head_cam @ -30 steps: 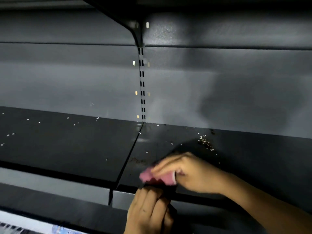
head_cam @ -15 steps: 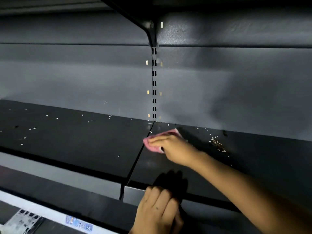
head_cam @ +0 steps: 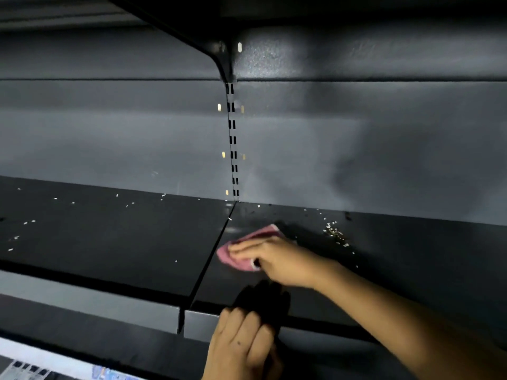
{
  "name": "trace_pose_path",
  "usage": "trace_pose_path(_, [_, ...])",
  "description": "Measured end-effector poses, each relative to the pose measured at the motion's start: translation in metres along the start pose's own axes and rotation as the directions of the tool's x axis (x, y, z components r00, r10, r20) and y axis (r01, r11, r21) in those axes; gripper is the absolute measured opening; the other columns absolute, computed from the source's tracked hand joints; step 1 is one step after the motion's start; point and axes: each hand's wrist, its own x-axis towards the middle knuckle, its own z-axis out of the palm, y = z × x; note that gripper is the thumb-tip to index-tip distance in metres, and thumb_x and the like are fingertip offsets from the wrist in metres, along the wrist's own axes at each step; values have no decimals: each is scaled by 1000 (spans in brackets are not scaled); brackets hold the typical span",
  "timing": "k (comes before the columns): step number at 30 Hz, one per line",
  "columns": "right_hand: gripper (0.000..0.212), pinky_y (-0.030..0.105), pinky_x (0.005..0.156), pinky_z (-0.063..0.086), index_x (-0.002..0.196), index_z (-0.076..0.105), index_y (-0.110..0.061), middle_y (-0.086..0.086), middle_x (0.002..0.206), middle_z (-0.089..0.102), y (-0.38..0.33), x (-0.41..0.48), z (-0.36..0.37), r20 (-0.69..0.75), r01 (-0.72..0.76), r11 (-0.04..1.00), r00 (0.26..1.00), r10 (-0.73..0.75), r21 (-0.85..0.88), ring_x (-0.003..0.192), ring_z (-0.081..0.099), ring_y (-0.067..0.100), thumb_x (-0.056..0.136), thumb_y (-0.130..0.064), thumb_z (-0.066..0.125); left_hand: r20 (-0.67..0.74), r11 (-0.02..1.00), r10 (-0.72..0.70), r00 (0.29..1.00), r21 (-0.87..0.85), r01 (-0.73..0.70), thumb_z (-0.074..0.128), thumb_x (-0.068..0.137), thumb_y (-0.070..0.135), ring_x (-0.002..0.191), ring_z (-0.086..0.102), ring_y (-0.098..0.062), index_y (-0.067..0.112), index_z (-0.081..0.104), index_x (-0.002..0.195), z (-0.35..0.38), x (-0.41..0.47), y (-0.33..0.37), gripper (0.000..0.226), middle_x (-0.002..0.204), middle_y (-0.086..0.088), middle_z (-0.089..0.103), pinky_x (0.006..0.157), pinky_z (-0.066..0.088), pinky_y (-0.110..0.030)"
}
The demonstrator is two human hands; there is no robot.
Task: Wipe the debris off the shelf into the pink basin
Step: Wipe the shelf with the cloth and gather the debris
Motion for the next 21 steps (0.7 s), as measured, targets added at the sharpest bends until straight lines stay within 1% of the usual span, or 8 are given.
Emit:
trace_pose_path(4, [66, 30, 113, 32, 125, 57, -21, -8, 140, 50, 33, 12, -22, -161, -208, 970, 969, 187, -127, 131, 43, 7, 73, 16, 44, -1, 1000, -11, 1000, 18, 11, 46, 63, 16, 69, 38, -22, 16, 57, 79, -6, 6, 0, 19, 62, -14, 61, 62, 25, -27])
trace_pose_path(6, [63, 29, 113, 32, 128, 55, -18, -6, 140, 51, 36, -2, -40, -260, -268, 962, 933, 249, -43, 131, 45, 10, 76, 16, 43, 4, 1000, -4, 1000, 17, 4, 46, 64, 16, 69, 39, -23, 11, 65, 68, -6, 4, 1, 20, 63, -15, 62, 62, 26, -27])
trace_pose_path(9, [52, 17, 110, 31, 121, 61, -14, -5, 133, 57, 24, -55, -71, -365, -185, 972, 903, 226, 145, 126, 49, 6, 80, 13, 47, -36, 1000, 27, 999, 11, -27, 46, 66, 16, 67, 38, -22, 14, 60, 68, -7, 8, -2, 14, 63, -14, 63, 60, 28, -27])
trace_pose_path(12, [46, 9, 103, 35, 109, 68, -20, -13, 125, 61, 7, -128, -84, -269, -107, 985, 953, 140, 132, 119, 52, -4, 76, 6, 50, -82, 998, 51, 995, -33, -54, 46, 70, 15, 60, 35, -21, 16, 50, 66, -9, 16, -4, 6, 56, -8, 55, 54, 32, -29])
trace_pose_path(14, [39, 16, 99, 43, 105, 69, -21, -14, 121, 65, -5, -165, -73, -152, -52, 987, 986, 75, 152, 115, 57, -2, 79, 6, 58, -69, 996, 28, 997, -79, -33, 47, 71, 17, 54, 41, -19, 14, 56, 59, -10, 23, -3, 15, 55, -3, 52, 55, 36, -26])
trace_pose_path(16, [47, 21, 99, 45, 109, 64, -25, -13, 121, 64, -7, -186, -56, -94, -36, 993, 994, 47, 109, 117, 55, -2, 77, 9, 62, -25, 995, 22, 999, -92, -24, 48, 71, 19, 49, 45, -18, 15, 56, 58, -7, 34, 2, 16, 54, 1, 51, 54, 35, -22])
trace_pose_path(18, [57, 18, 102, 39, 114, 59, -31, -21, 128, 57, 1, -187, -45, -75, -83, 992, 993, 91, 99, 120, 48, -10, 73, 9, 56, 15, 999, 11, 1000, -53, -10, 48, 72, 22, 49, 50, -18, 17, 58, 60, 0, 42, 8, 17, 55, 2, 52, 51, 36, -22])
trace_pose_path(21, [52, 13, 108, 30, 118, 61, -27, -28, 129, 52, 18, -160, -42, -42, -152, 985, 987, 156, 75, 124, 40, -16, 79, 5, 47, -16, 997, -43, 999, 69, 44, 48, 73, 23, 49, 54, -21, 16, 62, 60, 12, 42, 14, 20, 55, 0, 57, 50, 39, -24])
